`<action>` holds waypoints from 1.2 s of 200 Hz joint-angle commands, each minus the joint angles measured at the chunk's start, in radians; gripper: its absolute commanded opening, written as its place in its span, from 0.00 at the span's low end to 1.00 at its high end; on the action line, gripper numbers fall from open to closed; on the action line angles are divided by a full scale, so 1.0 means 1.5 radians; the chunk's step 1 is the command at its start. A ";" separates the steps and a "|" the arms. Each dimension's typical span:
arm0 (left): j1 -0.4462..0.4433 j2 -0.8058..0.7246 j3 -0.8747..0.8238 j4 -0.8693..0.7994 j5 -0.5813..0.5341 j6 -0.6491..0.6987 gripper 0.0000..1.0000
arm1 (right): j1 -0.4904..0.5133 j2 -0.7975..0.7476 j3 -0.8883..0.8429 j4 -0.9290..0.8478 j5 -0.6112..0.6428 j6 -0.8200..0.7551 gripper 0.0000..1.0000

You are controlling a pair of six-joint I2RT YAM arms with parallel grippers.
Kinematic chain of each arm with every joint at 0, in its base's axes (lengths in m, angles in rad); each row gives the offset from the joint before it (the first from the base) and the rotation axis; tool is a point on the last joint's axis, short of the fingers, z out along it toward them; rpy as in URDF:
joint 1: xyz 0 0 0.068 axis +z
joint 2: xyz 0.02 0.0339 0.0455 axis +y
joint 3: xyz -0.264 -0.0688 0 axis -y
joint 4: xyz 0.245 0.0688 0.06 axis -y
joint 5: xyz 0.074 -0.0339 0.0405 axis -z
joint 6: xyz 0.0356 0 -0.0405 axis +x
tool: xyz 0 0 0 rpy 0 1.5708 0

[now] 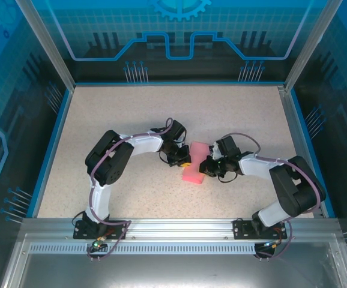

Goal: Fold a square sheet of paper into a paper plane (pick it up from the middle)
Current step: Fold the square sheet of paper in half at the center of the table.

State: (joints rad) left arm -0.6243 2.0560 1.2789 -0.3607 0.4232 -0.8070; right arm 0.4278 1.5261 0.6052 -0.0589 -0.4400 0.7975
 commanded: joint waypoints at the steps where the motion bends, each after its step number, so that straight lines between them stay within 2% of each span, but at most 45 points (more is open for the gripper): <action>1: -0.012 0.074 -0.060 -0.120 -0.119 -0.006 0.06 | 0.009 0.014 -0.021 -0.003 -0.011 0.005 0.06; 50: -0.014 0.074 -0.067 -0.112 -0.119 -0.011 0.06 | 0.017 0.015 -0.059 -0.008 -0.008 0.004 0.07; 119: -0.016 0.074 -0.076 -0.104 -0.121 -0.016 0.06 | 0.031 -0.047 -0.097 -0.092 0.008 -0.022 0.07; 171: -0.017 0.074 -0.078 -0.101 -0.122 -0.019 0.06 | 0.043 -0.073 -0.012 -0.095 0.002 -0.025 0.07; 198: -0.018 0.075 -0.078 -0.099 -0.121 -0.022 0.06 | 0.050 -0.037 0.022 -0.079 0.017 -0.024 0.07; 240: -0.018 0.074 -0.077 -0.100 -0.122 -0.022 0.06 | 0.074 0.028 0.014 -0.043 0.023 -0.019 0.06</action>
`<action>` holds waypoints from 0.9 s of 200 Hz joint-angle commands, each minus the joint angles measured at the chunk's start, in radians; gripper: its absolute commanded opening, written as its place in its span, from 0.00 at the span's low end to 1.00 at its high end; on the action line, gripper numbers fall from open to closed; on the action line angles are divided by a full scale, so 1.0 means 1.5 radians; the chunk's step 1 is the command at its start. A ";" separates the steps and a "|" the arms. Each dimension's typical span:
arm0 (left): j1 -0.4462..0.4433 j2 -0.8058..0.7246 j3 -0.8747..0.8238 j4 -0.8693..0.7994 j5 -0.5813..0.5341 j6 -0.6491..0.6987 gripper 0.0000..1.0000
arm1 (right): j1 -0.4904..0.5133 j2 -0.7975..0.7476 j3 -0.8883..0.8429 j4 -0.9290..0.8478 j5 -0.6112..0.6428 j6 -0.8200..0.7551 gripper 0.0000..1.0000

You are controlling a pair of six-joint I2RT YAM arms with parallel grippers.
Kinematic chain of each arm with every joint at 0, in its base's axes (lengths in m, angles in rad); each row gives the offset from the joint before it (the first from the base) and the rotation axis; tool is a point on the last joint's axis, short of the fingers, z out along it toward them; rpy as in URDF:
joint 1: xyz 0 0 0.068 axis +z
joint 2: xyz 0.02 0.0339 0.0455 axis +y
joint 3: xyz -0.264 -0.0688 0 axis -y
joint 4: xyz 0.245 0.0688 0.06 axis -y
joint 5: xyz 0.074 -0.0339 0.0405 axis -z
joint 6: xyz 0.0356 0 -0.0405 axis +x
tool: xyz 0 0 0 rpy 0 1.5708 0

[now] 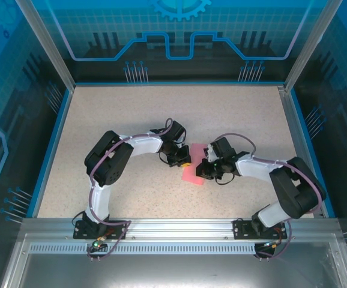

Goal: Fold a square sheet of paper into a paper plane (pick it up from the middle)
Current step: Fold the square sheet of paper in half at the center of the table.

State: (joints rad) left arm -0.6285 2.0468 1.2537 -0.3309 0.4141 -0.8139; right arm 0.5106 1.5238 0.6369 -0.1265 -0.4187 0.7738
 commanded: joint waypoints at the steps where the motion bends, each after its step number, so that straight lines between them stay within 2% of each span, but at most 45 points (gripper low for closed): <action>1: -0.016 0.080 -0.061 -0.120 -0.116 -0.017 0.06 | 0.019 0.030 -0.009 0.002 0.009 -0.003 0.06; 93: -0.016 0.078 -0.061 -0.118 -0.119 -0.019 0.06 | 0.021 -0.063 -0.116 -0.095 0.034 -0.011 0.06; 123: -0.016 0.070 -0.052 -0.118 -0.111 -0.018 0.06 | 0.017 -0.106 -0.055 -0.107 0.045 -0.011 0.07; 142: -0.017 0.048 -0.045 -0.109 -0.101 -0.020 0.07 | 0.014 -0.115 -0.009 -0.106 0.082 -0.007 0.06; 180: -0.016 0.010 -0.017 -0.095 -0.067 -0.026 0.09 | 0.010 -0.023 0.076 -0.122 0.159 -0.019 0.06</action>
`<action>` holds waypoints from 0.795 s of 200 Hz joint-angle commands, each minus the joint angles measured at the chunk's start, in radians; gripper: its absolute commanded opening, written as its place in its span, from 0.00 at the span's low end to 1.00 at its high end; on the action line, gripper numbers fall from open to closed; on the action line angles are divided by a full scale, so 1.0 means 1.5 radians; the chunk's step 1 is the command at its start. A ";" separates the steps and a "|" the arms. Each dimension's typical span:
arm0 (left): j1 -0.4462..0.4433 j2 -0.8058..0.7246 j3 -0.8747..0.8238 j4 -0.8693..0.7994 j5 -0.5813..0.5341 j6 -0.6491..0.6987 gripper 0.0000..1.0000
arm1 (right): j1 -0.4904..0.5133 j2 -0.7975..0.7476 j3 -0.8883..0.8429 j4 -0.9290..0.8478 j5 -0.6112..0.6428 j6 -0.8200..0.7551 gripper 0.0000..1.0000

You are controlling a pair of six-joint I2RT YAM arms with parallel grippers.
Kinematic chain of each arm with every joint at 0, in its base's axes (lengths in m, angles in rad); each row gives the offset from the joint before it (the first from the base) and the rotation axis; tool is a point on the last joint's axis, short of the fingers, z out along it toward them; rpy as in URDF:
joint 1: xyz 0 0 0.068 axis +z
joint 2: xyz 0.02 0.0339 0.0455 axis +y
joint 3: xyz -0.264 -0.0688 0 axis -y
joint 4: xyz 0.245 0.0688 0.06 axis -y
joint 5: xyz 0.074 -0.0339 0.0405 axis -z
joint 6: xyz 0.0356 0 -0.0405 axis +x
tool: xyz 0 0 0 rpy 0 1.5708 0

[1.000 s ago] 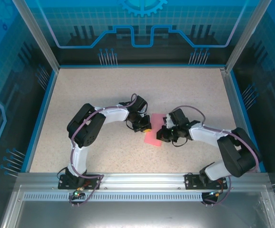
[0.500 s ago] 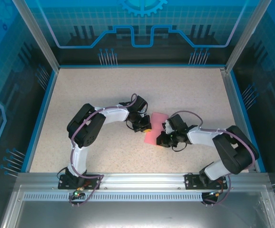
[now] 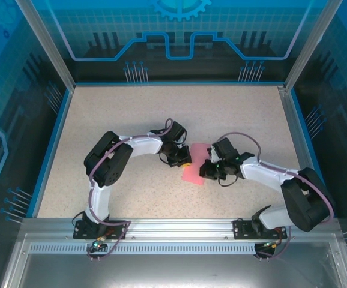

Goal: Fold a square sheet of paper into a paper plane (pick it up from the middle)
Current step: Fold the square sheet of paper in half at the center of the table.

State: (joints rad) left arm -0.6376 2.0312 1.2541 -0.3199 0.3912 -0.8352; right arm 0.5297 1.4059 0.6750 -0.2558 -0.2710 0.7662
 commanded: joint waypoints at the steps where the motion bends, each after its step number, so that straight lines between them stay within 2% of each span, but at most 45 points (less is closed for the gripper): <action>1: -0.010 0.019 -0.016 -0.103 -0.052 -0.012 0.09 | -0.003 0.058 0.052 -0.036 0.061 -0.014 0.06; 46: -0.010 -0.017 0.012 -0.095 -0.036 -0.014 0.13 | -0.002 0.155 0.096 -0.031 0.081 -0.028 0.07; 98: 0.008 -0.090 -0.009 -0.053 -0.038 -0.026 0.22 | 0.011 0.212 0.115 0.005 0.046 -0.031 0.07; 119: 0.024 -0.117 -0.040 -0.036 -0.044 -0.032 0.23 | 0.018 0.230 0.120 0.046 0.017 0.001 0.07; 159: 0.044 -0.156 -0.100 -0.008 -0.052 -0.044 0.23 | 0.033 0.251 0.132 0.119 0.010 0.096 0.06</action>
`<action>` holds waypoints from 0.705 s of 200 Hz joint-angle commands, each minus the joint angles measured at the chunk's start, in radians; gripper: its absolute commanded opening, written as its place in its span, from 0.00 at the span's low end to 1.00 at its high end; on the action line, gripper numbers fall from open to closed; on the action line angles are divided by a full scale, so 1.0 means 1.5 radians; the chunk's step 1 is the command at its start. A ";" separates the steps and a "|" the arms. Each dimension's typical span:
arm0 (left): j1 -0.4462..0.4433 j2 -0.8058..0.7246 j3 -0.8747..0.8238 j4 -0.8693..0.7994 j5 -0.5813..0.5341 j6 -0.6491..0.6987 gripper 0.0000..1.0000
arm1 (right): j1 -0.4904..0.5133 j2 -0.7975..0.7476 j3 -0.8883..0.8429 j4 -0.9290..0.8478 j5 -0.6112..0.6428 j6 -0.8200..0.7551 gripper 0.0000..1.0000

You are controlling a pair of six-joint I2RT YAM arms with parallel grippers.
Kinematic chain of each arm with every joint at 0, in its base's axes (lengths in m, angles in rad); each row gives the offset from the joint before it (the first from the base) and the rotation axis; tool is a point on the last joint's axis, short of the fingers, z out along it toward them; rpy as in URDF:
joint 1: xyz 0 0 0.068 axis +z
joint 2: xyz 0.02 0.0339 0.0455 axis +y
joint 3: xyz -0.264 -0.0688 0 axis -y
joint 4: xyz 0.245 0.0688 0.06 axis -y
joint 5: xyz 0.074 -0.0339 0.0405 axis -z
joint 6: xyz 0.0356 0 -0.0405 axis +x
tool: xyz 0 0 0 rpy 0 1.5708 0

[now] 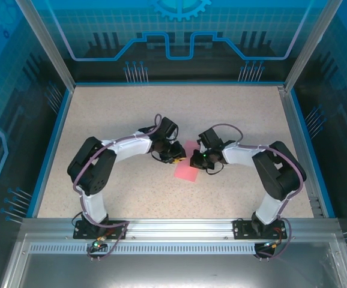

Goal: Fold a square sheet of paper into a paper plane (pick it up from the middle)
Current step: Fold the square sheet of paper in half at the center of the table.

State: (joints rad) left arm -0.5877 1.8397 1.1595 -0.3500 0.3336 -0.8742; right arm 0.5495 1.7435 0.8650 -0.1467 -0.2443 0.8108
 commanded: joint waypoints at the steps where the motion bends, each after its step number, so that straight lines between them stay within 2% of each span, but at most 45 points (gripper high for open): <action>1: 0.010 -0.029 -0.038 0.013 -0.014 -0.020 0.23 | 0.021 0.026 0.015 0.048 -0.006 0.068 0.06; 42: 0.012 -0.080 -0.082 0.027 -0.048 -0.026 0.26 | 0.014 0.025 0.106 -0.024 0.026 0.014 0.07; 92: 0.011 -0.124 -0.134 0.075 -0.051 -0.043 0.33 | -0.012 -0.016 0.083 -0.077 0.023 -0.052 0.07; 141: 0.013 -0.158 -0.151 0.052 -0.115 -0.049 0.35 | 0.005 -0.005 0.068 -0.118 0.049 -0.042 0.07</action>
State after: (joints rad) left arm -0.5720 1.6566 0.9531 -0.2543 0.2386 -0.9241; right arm 0.5434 1.7390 0.9806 -0.2527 -0.1989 0.7547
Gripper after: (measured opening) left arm 0.345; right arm 0.073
